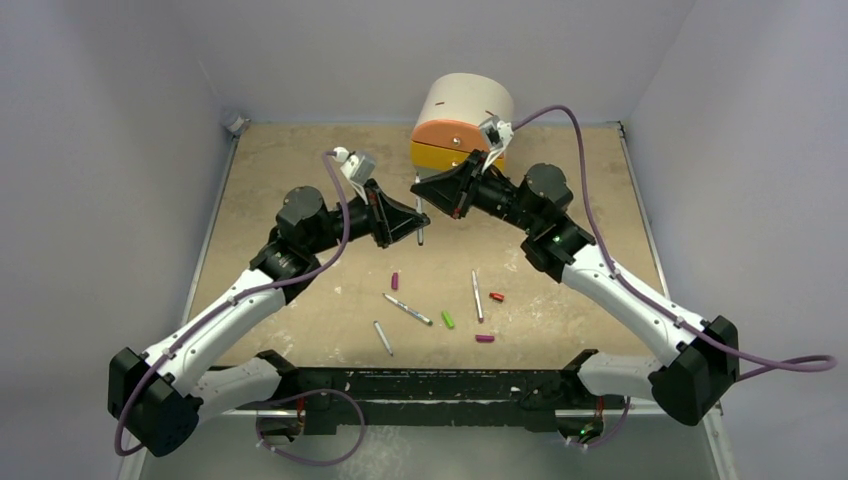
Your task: Insert the pens into the pen caps
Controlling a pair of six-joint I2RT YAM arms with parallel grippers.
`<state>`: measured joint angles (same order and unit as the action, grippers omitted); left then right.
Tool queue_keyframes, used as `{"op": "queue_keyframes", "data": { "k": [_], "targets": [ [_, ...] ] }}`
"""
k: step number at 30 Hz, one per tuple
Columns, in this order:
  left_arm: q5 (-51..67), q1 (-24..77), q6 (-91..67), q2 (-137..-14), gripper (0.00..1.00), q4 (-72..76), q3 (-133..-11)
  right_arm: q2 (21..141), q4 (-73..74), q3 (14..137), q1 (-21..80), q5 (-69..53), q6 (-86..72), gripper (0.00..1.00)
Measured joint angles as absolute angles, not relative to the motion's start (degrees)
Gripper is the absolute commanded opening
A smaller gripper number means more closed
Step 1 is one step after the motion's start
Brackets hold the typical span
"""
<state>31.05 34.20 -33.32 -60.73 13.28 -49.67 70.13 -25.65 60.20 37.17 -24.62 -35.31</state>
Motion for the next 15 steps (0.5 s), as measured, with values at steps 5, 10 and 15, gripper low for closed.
{"op": "queue_keyframes", "data": {
  "k": [5, 10, 15],
  "targets": [
    [29.9, 34.2, -33.0, -60.7, 0.43, 12.8, -49.7, 70.8, -26.0, 60.2, 37.1, -25.3, -35.9, 0.00],
    [27.3, 34.2, -33.2, -59.7, 0.42, 13.1, -49.7, 71.9, -27.1, 60.2, 37.1, -25.6, -38.1, 0.00],
    [26.5, 34.2, -34.8, -59.4, 0.26, 18.3, -49.3, 72.4, -28.2, 60.2, 37.1, -26.7, -39.3, 0.00]
  ]
}}
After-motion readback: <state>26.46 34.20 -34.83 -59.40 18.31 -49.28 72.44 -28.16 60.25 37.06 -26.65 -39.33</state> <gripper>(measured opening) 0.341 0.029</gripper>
